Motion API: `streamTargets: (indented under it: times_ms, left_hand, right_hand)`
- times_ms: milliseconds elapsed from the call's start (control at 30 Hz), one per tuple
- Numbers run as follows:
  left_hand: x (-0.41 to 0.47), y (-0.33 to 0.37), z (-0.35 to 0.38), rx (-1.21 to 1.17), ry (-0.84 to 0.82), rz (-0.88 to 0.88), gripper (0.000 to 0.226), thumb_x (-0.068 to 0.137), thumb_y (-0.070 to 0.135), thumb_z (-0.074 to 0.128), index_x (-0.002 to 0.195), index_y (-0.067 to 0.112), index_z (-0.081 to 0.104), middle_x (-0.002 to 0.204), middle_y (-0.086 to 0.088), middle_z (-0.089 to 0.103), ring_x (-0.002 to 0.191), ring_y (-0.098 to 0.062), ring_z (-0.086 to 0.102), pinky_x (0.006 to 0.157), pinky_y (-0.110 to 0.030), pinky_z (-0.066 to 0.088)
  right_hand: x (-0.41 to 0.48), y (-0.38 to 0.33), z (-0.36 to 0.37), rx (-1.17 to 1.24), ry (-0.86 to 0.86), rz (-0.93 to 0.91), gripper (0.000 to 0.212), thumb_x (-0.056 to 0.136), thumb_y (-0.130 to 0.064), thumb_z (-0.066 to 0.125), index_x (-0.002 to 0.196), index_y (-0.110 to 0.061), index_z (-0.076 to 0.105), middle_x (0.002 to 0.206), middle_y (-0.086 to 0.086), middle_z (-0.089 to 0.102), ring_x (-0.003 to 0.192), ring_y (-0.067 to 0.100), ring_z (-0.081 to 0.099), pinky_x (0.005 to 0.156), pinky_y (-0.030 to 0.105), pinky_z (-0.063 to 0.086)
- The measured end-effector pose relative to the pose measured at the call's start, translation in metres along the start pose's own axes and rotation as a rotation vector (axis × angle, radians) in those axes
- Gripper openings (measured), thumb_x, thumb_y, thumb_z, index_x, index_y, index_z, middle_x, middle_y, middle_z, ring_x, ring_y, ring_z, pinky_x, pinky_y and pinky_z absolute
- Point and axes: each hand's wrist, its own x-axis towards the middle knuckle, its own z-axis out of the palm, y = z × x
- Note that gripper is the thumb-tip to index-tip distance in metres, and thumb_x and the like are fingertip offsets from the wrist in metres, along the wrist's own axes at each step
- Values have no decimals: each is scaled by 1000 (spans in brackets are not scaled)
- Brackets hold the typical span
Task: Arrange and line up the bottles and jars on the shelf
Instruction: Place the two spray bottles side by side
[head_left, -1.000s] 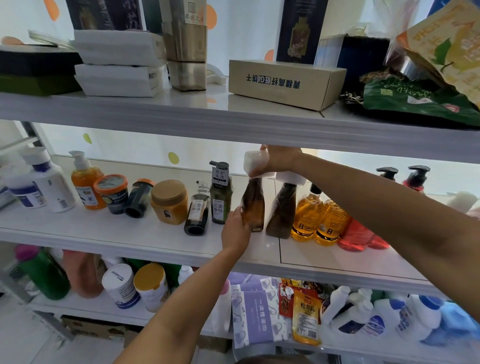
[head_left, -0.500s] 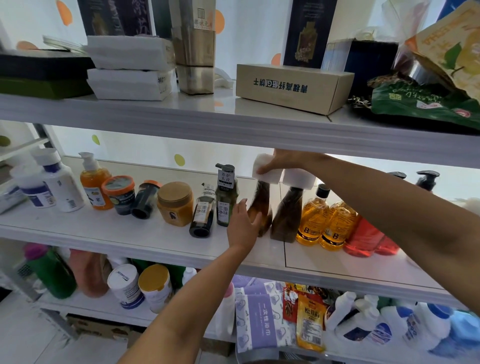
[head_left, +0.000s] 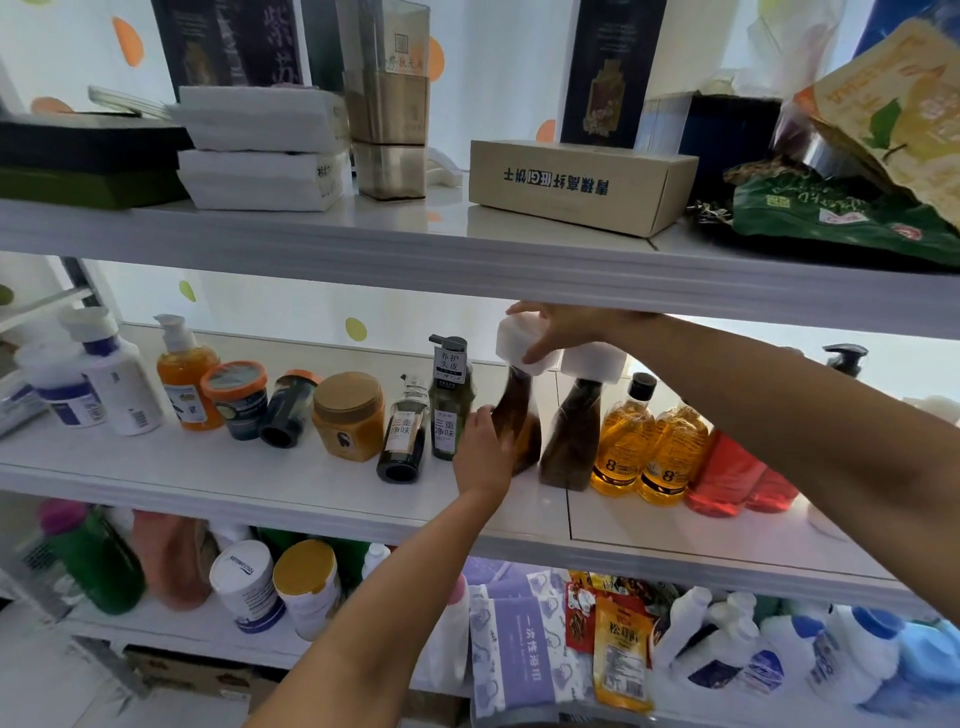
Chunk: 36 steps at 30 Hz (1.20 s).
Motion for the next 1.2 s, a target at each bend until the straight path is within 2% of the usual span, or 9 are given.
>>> streamTargets:
  times_ms: [100, 233, 300, 400, 667, 800, 933, 1100, 1200]
  left_hand:
    - [-1, 0, 1, -15, -6, 26, 50, 94, 33, 53, 137, 10, 42, 134, -8, 53, 123, -22, 52, 97, -34, 45]
    - [0, -3, 2, 10, -34, 52, 53, 93, 28, 57, 140, 10, 39, 138, -7, 50, 126, -22, 49, 101, -35, 44]
    - [2, -5, 2, 10, -19, 67, 43, 95, 20, 54, 135, 10, 46, 133, -8, 54, 122, -23, 53, 96, -29, 44]
    - [3, -5, 3, -12, -8, 70, 25, 98, 14, 46, 117, 7, 60, 116, -11, 64, 105, -23, 62, 78, -20, 41]
    - [1, -7, 7, -49, -44, 99, 23, 94, 14, 51, 115, 8, 59, 107, -10, 67, 98, -24, 63, 85, -34, 54]
    - [-1, -7, 8, -66, -80, 95, 28, 90, 12, 56, 118, 8, 56, 108, -11, 66, 100, -25, 62, 89, -38, 53]
    - [-3, -9, 7, -90, -104, 84, 39, 88, 6, 55, 126, 10, 52, 115, -10, 64, 107, -26, 60, 90, -33, 51]
    - [-5, -8, 7, -56, -140, 22, 69, 80, 28, 73, 138, 14, 39, 129, -7, 54, 117, -24, 54, 94, -36, 49]
    - [-3, -8, 9, -9, -155, -5, 76, 79, 32, 74, 141, 15, 33, 135, -7, 48, 122, -25, 51, 96, -37, 47]
  right_hand:
    - [-2, -6, 6, -43, 87, -15, 75, 78, -49, 68, 141, -22, 36, 136, 4, 48, 119, 26, 47, 90, 31, 35]
    - [-7, -11, -1, -74, -15, -6, 81, 67, -48, 77, 134, -19, 41, 128, 3, 52, 112, 25, 51, 89, 35, 44]
    - [-8, -7, -3, -56, -10, -7, 72, 66, -38, 81, 126, -16, 47, 121, 7, 57, 103, 23, 54, 80, 32, 43]
    - [-10, -3, -1, -28, 61, 30, 70, 59, -50, 81, 114, -17, 54, 109, 5, 60, 95, 23, 56, 78, 34, 46]
    - [-12, -10, 4, 8, 86, 61, 63, 59, -57, 79, 96, -20, 44, 95, 0, 55, 85, 21, 52, 69, 30, 40]
    - [-15, -13, 3, 4, 88, 74, 63, 62, -58, 77, 100, -17, 46, 96, 1, 54, 86, 21, 52, 70, 30, 39]
    - [-18, -16, 1, -24, 89, 72, 64, 64, -58, 76, 100, -13, 50, 95, 2, 56, 85, 21, 53, 71, 30, 40]
    - [-15, -26, 5, -116, 174, 93, 74, 64, -65, 71, 111, -12, 52, 96, 0, 49, 88, 19, 47, 72, 29, 35]
    - [-10, -27, 2, -102, 79, 126, 83, 62, -65, 72, 122, -12, 47, 107, 2, 51, 94, 21, 48, 77, 32, 38]
